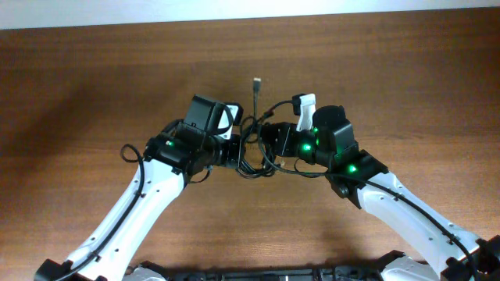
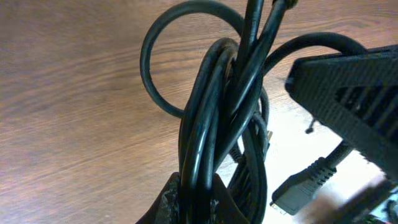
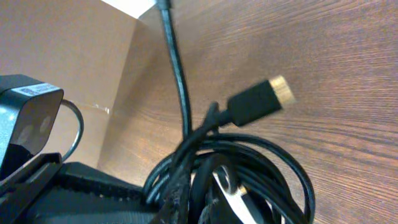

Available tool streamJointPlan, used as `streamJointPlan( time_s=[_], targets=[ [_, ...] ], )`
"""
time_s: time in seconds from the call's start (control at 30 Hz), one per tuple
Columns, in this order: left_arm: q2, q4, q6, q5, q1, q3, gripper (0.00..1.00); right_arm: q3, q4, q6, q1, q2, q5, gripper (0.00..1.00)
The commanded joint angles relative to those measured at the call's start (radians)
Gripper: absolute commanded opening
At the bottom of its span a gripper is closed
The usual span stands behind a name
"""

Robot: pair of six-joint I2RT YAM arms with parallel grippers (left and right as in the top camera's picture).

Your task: Untangle cables

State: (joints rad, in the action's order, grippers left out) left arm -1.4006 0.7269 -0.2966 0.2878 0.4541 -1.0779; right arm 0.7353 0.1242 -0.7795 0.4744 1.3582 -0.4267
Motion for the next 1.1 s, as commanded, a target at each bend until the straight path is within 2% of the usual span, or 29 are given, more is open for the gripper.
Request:
streamJointPlan(
  time_s=[0.0,0.07,0.17,0.27,0.33,0.43,0.57,0.6,0.63,0.67,0.77,0.87,1.07],
  targets=[
    [0.004,-0.019,-0.143,0.016,0.008,-0.002,0.00,0.010,-0.013,0.020,-0.003,-0.009,-0.055,0.04],
    [0.004,-0.046,-0.238,-0.048,0.008,-0.002,0.00,0.010,-0.075,0.020,-0.003,-0.009,-0.102,0.04],
    [0.004,-0.129,-0.243,-0.038,0.008,-0.002,0.00,0.010,-0.182,0.020,-0.003,-0.009,-0.101,0.04],
    [0.004,-0.190,-0.240,0.045,0.008,-0.002,0.00,0.010,-0.198,0.020,-0.003,-0.009,-0.105,0.04],
    [0.004,-0.216,-0.149,0.150,0.010,-0.002,0.00,0.010,-0.192,0.020,-0.003,-0.009,-0.105,0.04],
    [0.004,-0.192,-0.022,0.172,0.038,-0.002,0.00,0.010,-0.172,0.019,-0.003,-0.009,-0.105,0.04],
    [0.004,-0.193,-0.023,0.172,0.063,-0.002,0.00,0.010,-0.151,0.020,-0.003,-0.009,-0.105,0.07],
    [0.004,-0.192,-0.023,0.163,0.063,-0.002,0.00,0.010,-0.151,0.020,-0.003,-0.009,-0.105,0.14],
    [0.004,-0.192,-0.023,0.145,0.062,-0.002,0.00,0.010,-0.151,0.020,-0.005,-0.009,-0.105,0.31],
    [0.004,-0.192,-0.024,0.112,0.055,-0.002,0.00,0.010,-0.151,0.020,-0.005,-0.009,-0.105,0.42],
    [0.004,-0.192,-0.024,0.090,0.022,-0.002,0.00,0.010,-0.156,0.020,-0.005,-0.009,-0.117,0.67],
    [0.004,-0.192,-0.061,0.090,-0.051,-0.002,0.00,0.010,-0.181,0.020,-0.005,-0.009,-0.148,0.75],
    [0.004,-0.165,-0.101,0.079,-0.148,-0.002,0.00,0.010,-0.188,0.020,-0.005,-0.012,-0.260,0.78]
  ],
)
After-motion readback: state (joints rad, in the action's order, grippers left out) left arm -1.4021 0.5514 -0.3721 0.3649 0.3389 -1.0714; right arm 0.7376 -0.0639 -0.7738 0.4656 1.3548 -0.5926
